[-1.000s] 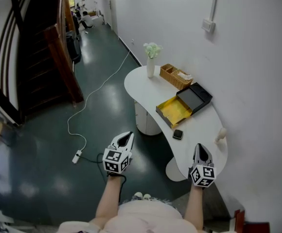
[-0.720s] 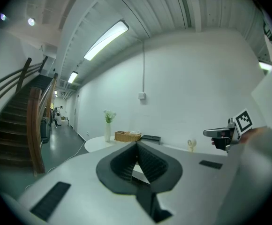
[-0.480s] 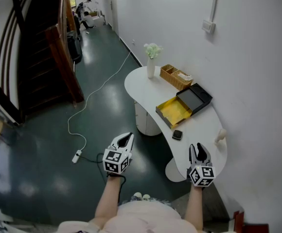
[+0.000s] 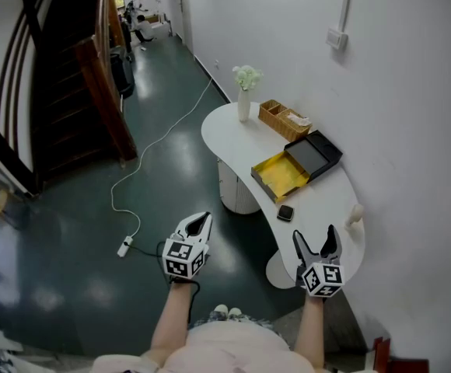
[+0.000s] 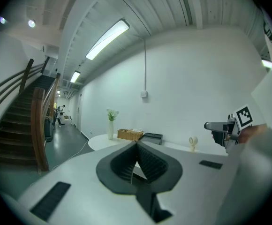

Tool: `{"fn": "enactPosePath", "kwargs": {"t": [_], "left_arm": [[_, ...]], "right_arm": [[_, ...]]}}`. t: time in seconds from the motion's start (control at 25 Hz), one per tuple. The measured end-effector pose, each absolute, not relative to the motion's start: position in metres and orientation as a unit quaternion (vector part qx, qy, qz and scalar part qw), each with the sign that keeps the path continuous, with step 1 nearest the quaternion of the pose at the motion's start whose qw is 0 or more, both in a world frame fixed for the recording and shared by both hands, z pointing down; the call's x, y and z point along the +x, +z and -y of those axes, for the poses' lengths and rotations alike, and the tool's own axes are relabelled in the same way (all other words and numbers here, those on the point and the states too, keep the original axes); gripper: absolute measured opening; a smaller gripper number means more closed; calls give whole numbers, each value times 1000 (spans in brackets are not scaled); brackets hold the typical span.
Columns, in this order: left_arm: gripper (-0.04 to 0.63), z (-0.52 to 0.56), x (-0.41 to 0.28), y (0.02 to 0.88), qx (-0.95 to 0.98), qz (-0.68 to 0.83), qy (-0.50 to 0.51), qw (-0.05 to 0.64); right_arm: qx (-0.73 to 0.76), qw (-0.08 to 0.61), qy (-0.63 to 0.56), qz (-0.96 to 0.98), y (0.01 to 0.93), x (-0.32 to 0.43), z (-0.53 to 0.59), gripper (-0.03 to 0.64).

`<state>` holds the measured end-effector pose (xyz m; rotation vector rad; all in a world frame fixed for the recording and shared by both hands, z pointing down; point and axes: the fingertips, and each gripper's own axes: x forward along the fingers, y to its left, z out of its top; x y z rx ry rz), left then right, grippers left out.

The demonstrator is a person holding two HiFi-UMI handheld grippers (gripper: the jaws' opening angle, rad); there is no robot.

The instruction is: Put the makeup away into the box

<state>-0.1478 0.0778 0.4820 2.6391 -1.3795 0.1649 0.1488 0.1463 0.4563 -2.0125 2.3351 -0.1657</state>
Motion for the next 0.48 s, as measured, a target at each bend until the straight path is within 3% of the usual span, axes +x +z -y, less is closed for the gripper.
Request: {"fn": "enactPosePath", "kwargs": {"t": [0.48], "left_arm": [[26,-93,-153,494,875,473,57,90]], "right_arm": [[-672,35,-52,-738,460,167,-148,511]]}}
